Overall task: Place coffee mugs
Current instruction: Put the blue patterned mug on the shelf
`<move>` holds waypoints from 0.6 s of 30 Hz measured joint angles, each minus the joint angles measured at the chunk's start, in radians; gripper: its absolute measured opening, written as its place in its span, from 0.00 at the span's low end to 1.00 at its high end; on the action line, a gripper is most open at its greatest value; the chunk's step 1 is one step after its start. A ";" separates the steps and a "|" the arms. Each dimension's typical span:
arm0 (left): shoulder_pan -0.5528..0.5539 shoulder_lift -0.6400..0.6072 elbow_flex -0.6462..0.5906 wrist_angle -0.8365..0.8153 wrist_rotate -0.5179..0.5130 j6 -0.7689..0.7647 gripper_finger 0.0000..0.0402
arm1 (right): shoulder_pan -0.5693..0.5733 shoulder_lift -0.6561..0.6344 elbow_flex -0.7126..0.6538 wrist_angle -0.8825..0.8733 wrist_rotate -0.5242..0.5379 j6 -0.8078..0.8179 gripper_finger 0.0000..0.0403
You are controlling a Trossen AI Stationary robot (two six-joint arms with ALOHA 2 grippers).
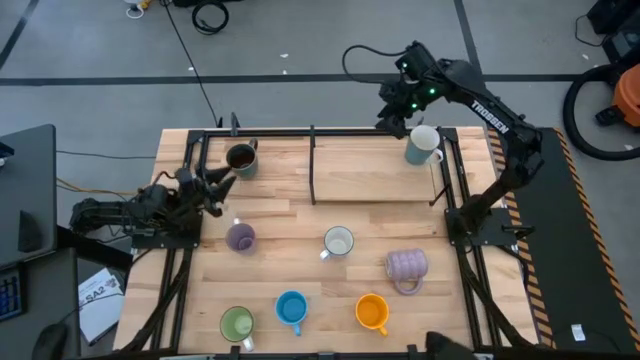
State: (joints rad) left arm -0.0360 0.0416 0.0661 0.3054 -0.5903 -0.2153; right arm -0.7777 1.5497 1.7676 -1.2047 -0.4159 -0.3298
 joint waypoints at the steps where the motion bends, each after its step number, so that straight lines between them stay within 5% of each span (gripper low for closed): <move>1: 0.000 0.014 0.016 0.000 -0.020 -0.011 0.51 | 0.016 0.000 0.000 0.013 0.000 0.011 0.51; 9: 0.000 0.199 0.197 -0.083 -0.209 -0.066 0.51 | 0.125 0.000 0.000 0.063 0.004 0.040 0.51; 18: 0.085 0.417 0.541 -0.581 -0.363 -0.345 0.51 | 0.210 0.000 0.000 0.138 0.034 0.040 0.51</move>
State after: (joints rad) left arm 0.0491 0.4591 0.6075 -0.2757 -0.9530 -0.5606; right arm -0.5680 1.5501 1.7676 -1.0662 -0.3819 -0.2901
